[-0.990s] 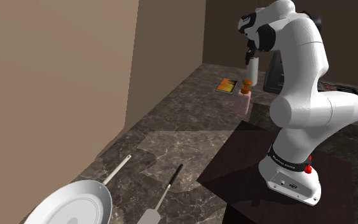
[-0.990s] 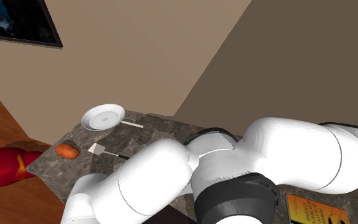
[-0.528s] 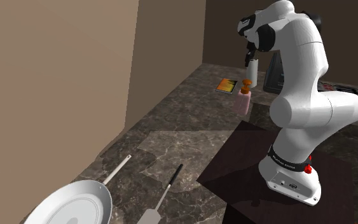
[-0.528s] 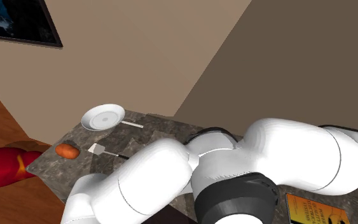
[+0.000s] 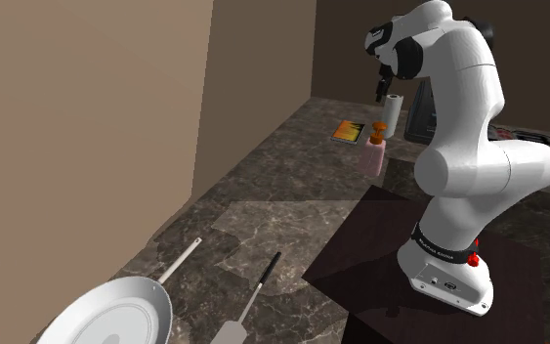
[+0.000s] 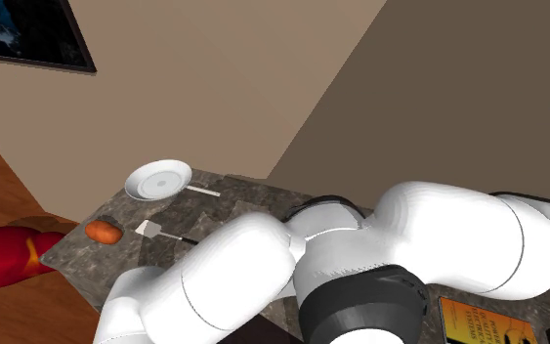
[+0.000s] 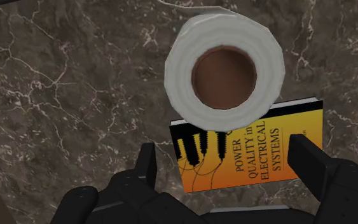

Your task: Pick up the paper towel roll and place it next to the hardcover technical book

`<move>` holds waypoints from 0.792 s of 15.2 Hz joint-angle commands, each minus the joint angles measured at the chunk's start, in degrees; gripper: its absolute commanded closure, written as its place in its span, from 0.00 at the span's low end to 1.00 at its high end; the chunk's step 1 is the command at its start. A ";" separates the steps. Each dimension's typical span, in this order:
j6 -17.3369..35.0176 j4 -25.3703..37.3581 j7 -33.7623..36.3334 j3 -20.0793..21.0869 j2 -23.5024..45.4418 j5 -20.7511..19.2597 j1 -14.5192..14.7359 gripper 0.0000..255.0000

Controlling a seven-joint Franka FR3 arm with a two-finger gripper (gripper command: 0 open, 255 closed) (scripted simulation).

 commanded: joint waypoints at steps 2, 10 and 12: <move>-3.02 1.96 0.30 -0.24 -1.12 -0.35 -0.15 0.00; -5.96 4.31 0.59 -0.39 -1.79 -0.61 -0.42 0.00; -5.96 4.31 0.59 -0.39 -1.79 -0.61 -0.42 0.00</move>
